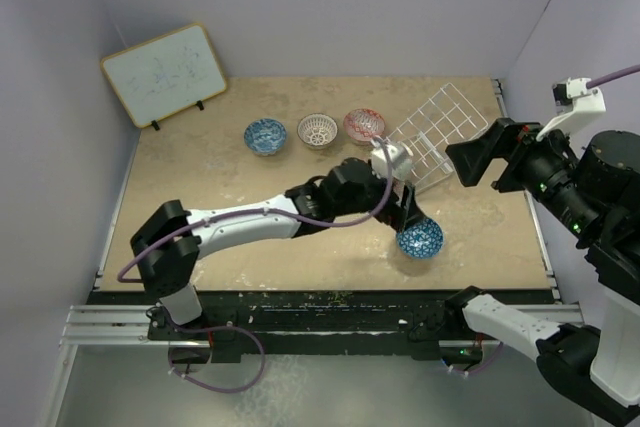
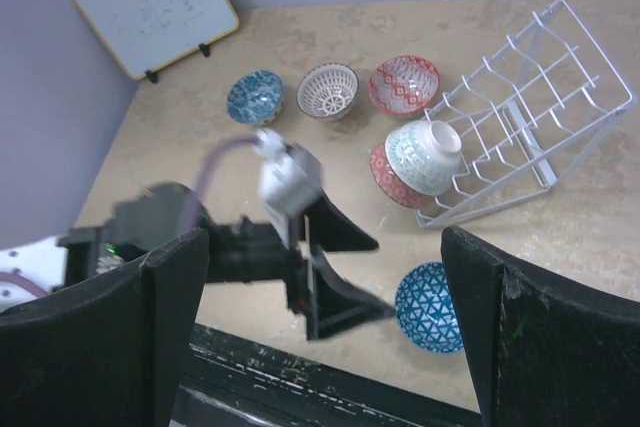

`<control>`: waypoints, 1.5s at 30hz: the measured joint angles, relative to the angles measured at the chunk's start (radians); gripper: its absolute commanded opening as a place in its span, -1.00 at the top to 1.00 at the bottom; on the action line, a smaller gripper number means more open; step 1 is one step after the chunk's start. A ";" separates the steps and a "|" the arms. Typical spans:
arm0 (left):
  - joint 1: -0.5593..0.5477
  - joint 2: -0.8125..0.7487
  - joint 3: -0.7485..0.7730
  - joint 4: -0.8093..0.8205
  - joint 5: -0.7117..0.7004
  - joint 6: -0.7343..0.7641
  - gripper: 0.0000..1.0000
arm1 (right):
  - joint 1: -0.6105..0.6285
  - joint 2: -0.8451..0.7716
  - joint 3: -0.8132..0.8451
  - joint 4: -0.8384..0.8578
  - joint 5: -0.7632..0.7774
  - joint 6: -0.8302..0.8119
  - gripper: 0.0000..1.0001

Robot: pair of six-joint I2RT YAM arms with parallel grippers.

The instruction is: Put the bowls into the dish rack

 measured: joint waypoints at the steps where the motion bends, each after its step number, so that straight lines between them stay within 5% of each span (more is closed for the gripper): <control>1: -0.018 0.027 0.018 -0.034 0.005 0.045 -0.90 | 0.000 0.006 0.011 0.000 -0.002 0.000 -1.00; 13: -0.248 0.287 0.138 -0.216 -0.132 0.433 -0.92 | 0.000 0.047 0.112 -0.002 -0.019 0.000 -1.00; 23: -0.270 0.412 0.244 -0.194 -0.242 0.637 -0.81 | 0.000 0.045 0.101 -0.001 -0.019 0.000 -1.00; 45: -0.270 0.478 0.268 -0.195 -0.232 0.748 0.49 | 0.000 0.032 0.073 -0.001 -0.016 0.000 -1.00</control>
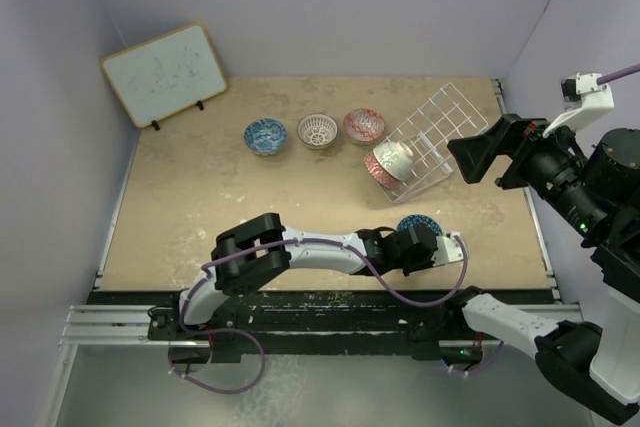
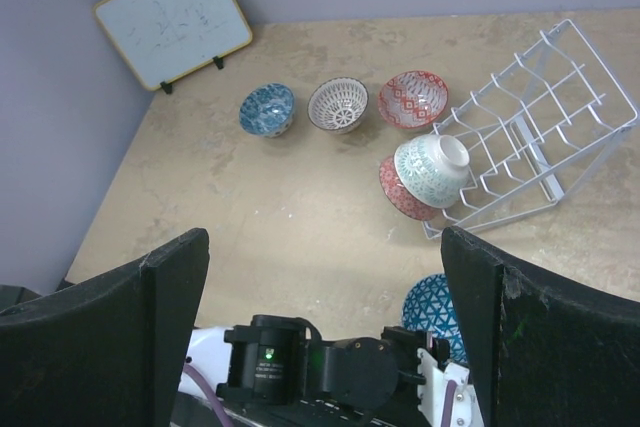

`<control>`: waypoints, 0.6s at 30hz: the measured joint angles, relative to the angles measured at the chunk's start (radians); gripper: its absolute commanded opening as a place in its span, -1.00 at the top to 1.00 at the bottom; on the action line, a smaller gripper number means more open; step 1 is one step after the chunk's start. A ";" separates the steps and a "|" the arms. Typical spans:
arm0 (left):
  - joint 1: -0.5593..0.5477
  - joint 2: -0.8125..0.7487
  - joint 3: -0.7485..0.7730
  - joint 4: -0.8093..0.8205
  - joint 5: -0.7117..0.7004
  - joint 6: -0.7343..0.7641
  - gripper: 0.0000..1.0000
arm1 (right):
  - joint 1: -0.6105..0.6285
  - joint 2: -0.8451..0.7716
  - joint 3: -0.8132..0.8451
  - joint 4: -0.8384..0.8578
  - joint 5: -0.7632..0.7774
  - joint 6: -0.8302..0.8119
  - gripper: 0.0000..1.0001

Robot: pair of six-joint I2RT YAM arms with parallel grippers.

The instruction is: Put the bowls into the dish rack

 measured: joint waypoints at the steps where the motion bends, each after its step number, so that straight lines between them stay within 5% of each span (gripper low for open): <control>1: 0.000 0.000 0.000 0.000 0.006 0.000 0.55 | 0.000 0.000 0.000 0.000 0.000 0.000 -1.00; 5: 0.000 0.001 0.000 0.002 0.027 0.000 1.00 | 0.000 0.000 0.000 0.000 0.002 0.000 -1.00; 18: 0.005 -0.027 -0.010 0.017 0.076 -0.034 1.00 | 0.000 0.001 0.001 0.000 0.005 0.001 -1.00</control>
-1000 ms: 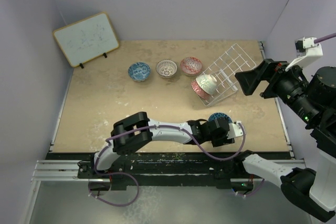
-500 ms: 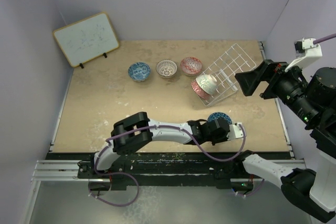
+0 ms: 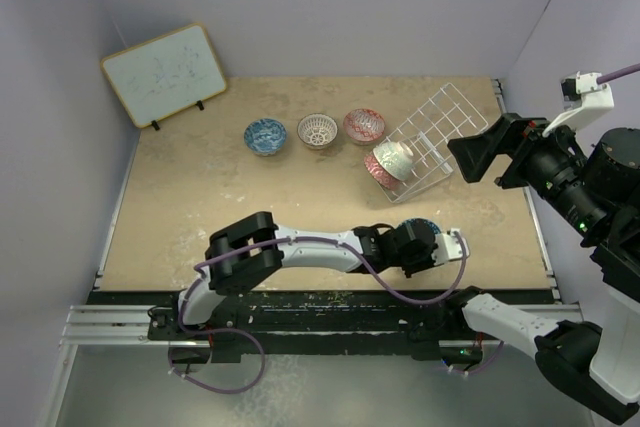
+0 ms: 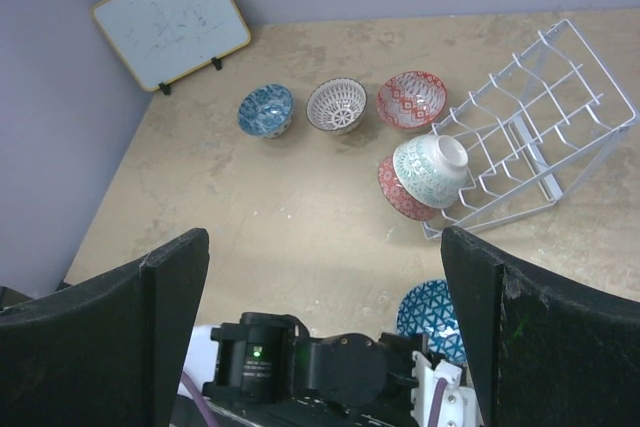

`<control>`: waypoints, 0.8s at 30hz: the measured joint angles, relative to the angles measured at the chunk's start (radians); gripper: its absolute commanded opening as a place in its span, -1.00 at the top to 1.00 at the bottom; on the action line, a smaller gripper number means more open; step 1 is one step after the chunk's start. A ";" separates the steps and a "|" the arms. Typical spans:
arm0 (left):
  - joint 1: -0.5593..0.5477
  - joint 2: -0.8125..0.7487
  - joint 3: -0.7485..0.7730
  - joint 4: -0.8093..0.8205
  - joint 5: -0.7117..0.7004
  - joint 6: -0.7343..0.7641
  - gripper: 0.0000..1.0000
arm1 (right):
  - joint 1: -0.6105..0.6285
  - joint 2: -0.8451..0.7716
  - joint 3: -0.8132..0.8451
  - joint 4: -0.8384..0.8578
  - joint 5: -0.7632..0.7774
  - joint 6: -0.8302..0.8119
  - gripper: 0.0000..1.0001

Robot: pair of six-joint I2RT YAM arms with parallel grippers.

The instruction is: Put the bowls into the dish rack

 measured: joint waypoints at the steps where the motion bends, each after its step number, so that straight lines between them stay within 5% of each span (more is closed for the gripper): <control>1: 0.003 -0.011 -0.003 -0.004 0.024 -0.021 1.00 | 0.000 0.000 0.000 0.000 0.000 0.000 -1.00; 9: 0.089 -0.176 -0.073 0.128 0.267 -0.290 1.00 | 0.000 0.003 0.005 0.000 0.001 0.000 -1.00; 24: 0.367 -0.200 -0.269 0.991 0.415 -1.073 1.00 | 0.000 0.085 0.175 -0.039 -0.007 -0.007 -1.00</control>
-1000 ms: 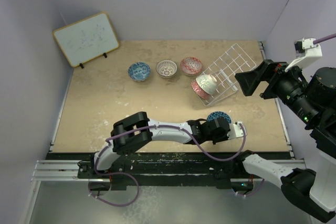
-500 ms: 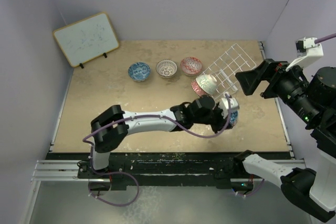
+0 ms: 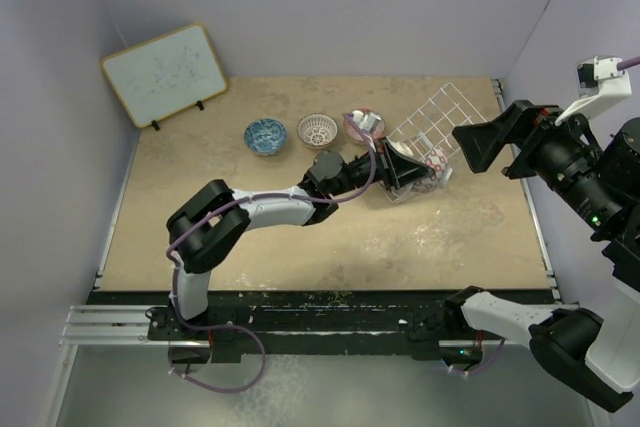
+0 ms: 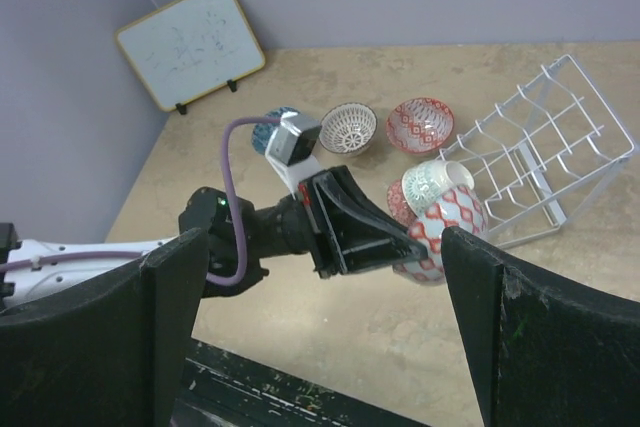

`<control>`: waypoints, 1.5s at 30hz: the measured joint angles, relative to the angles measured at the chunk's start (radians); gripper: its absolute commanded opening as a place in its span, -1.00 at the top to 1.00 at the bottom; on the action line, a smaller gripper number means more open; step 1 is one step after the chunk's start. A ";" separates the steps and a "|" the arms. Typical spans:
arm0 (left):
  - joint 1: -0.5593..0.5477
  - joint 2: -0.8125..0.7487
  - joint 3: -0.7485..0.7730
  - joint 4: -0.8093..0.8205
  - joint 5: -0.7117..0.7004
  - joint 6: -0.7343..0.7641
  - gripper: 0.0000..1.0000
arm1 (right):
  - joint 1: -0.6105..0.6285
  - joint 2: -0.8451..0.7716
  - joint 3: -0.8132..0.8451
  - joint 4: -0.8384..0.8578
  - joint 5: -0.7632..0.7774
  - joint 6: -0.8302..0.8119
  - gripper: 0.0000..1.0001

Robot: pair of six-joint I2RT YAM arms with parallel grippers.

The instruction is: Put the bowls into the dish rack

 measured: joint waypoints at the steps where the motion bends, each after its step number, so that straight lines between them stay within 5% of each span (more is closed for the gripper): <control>1: 0.012 0.021 0.000 0.074 -0.004 -0.058 1.00 | 0.000 0.000 0.000 -0.003 0.000 0.000 -1.00; 7: 0.068 0.198 0.042 0.401 -0.065 -0.344 1.00 | 0.000 0.002 0.021 -0.033 0.001 0.000 -1.00; 16: 0.097 0.276 0.046 0.469 -0.258 -0.555 1.00 | 0.000 -0.012 0.031 -0.060 0.005 -0.003 -1.00; 30: 0.099 0.369 0.064 0.492 -0.520 -0.720 1.00 | 0.000 -0.012 0.014 -0.060 0.008 -0.009 -1.00; 45: 0.106 0.433 0.109 0.492 -0.610 -0.761 1.00 | 0.000 -0.019 -0.007 -0.060 0.009 -0.010 -1.00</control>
